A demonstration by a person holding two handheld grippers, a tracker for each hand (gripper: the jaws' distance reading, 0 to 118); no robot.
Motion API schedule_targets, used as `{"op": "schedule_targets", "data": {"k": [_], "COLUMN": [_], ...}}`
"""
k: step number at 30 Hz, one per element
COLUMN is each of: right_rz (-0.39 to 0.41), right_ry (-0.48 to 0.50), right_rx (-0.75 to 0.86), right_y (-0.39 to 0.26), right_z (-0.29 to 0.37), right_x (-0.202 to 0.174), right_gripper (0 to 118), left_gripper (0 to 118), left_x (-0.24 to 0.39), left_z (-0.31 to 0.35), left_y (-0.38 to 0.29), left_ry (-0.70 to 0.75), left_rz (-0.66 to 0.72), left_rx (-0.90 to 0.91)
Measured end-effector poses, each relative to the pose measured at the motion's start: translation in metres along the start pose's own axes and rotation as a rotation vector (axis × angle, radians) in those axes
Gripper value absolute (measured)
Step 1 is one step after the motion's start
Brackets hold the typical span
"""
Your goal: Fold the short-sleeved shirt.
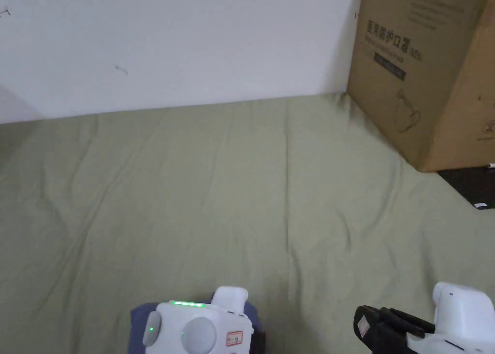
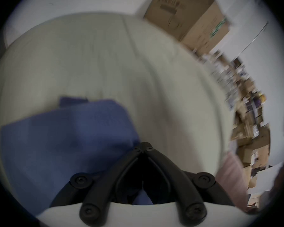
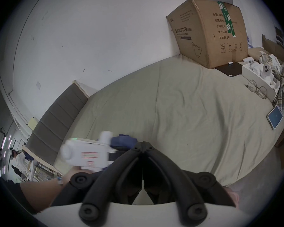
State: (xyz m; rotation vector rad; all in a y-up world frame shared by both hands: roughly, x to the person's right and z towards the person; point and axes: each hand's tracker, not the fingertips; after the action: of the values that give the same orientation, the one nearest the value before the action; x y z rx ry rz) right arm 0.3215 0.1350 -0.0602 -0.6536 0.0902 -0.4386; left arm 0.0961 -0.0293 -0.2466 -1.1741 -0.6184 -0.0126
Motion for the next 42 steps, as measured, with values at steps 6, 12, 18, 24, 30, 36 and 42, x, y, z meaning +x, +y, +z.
{"op": "schedule_targets", "data": {"k": [6, 12, 18, 24, 30, 36, 42], "right_rz": [-0.009, 0.033, 0.225, 0.357, 0.266, 0.275, 0.071], "right_ry": [0.024, 0.072, 0.005, -0.294, -0.314, -0.068, 0.203], "right_rx": [-0.023, 0.051, 0.517, 0.791, 0.801, 0.583, -0.354], "right_y": [0.002, 0.022, 0.032, 0.010, 0.016, 0.016, -0.025], "right_z": [0.001, 0.010, 0.054, 0.061, 0.063, 0.032, -0.135], "right_x": [-0.004, -0.022, -0.051, -0.053, -0.043, -0.050, -0.032], "right_gripper": [0, 0, 0, 0, 0, 0, 0], "left_gripper": [0, 0, 0, 0, 0, 0, 0], "left_x": [0.003, 0.015, 0.024, 0.018, 0.022, 0.018, -0.011], "left_z": [0.016, 0.179, 0.298, 0.311, 0.323, 0.314, 0.305], "left_y": [-0.005, -0.017, -0.065, -0.118, -0.109, -0.113, -0.118], "left_ry": [-0.171, -0.117, 0.318, 0.603, 0.644, 0.554, 0.554], "left_rz": [0.186, 0.016, -0.151, -0.003, -0.106, -0.042, -0.068], "left_rx": [0.080, 0.548, 1.011, 1.234, 1.231, 1.148, 0.931]}}
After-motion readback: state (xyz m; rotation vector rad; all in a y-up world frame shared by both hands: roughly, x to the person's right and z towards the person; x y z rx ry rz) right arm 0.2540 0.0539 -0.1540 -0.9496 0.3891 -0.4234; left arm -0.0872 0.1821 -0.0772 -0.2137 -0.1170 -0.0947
